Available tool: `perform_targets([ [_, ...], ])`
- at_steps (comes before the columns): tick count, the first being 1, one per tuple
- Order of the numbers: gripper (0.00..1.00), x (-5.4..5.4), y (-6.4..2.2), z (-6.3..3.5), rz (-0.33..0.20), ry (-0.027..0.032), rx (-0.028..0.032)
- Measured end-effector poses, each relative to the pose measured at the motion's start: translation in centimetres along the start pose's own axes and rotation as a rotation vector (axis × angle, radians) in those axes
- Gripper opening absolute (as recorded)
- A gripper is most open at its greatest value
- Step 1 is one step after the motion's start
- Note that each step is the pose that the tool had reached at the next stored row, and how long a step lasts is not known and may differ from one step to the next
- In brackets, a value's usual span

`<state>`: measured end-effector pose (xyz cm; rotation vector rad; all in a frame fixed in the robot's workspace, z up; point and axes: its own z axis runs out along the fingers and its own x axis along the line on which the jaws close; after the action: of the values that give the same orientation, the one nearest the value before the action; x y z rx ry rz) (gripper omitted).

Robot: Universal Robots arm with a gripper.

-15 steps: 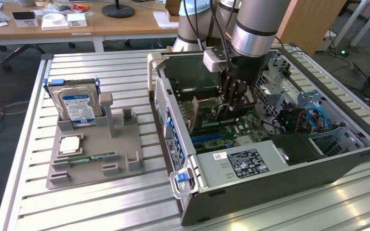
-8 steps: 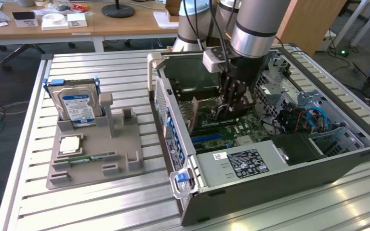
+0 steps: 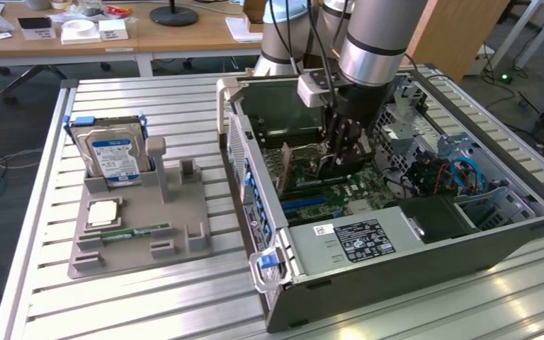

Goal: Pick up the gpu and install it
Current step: 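Insert the gpu into the slot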

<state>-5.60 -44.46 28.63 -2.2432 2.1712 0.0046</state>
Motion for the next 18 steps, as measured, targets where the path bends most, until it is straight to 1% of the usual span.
perform_targets([
  [3, 0.26, 0.06, 0.07, 0.00, 0.000, -0.0008, 0.0005],
  [18, 0.26, 0.14, 0.11, 0.04, 0.006, -0.0010, 0.0007],
])
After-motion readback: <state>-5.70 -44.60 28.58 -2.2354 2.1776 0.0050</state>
